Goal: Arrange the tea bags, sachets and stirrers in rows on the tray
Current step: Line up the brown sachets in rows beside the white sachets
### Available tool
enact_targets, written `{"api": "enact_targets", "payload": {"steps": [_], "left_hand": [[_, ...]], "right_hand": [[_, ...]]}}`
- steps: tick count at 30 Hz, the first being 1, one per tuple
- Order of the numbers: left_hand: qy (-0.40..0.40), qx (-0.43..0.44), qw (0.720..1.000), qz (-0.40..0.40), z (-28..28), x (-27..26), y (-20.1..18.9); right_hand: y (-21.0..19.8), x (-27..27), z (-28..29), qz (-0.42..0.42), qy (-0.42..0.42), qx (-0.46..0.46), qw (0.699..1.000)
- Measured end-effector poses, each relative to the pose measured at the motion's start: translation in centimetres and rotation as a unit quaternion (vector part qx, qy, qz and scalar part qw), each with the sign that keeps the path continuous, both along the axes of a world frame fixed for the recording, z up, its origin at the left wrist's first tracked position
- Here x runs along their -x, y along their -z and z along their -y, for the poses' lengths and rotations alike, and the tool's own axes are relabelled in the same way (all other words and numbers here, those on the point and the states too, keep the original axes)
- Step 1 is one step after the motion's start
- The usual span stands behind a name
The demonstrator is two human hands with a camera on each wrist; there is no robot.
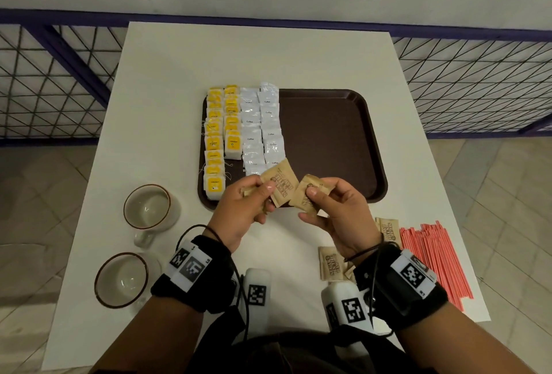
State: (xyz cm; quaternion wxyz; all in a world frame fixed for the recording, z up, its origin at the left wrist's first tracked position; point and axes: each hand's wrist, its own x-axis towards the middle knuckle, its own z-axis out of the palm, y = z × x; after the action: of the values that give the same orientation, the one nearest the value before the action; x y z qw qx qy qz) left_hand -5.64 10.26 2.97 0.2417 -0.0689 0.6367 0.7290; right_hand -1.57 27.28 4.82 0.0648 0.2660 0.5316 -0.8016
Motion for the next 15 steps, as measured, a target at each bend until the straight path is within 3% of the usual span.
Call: {"api": "enact_targets", "payload": {"steps": [3, 6, 7, 9, 11, 13, 15], "left_hand": [[0.054, 0.046, 0.998, -0.001, 1.3, 0.9, -0.2], [0.162, 0.111, 0.981, -0.014, 1.9, 1.3, -0.4], [0.193, 0.127, 0.973, -0.016, 1.9, 1.3, -0.4], [0.232, 0.11, 0.967, -0.008, 1.5, 1.0, -0.5], [0.236, 0.041, 0.971, 0.015, 1.1, 0.5, -0.6], [0.187, -0.041, 0.98, 0.06, 0.7, -0.1, -0.6], [0.119, -0.106, 0.98, 0.12, 0.6, -0.6, -0.2]], "right_hand": [[-0.3, 0.4, -1.9, -0.021, -0.003, -0.053, 0.998], [-1.9, 1.1, -3.4, -0.091, -0.123, -0.127, 0.98], [-2.4, 1.3, -3.5, -0.113, -0.196, -0.176, 0.958], [-3.0, 1.7, -3.2, -0.141, -0.343, -0.302, 0.878], [-2.9, 1.8, -2.7, -0.149, -0.412, -0.37, 0.82], [-2.5, 1.7, -2.4, -0.126, -0.397, -0.376, 0.828], [-1.6, 1.3, -2.5, -0.084, -0.343, -0.334, 0.874]]}}
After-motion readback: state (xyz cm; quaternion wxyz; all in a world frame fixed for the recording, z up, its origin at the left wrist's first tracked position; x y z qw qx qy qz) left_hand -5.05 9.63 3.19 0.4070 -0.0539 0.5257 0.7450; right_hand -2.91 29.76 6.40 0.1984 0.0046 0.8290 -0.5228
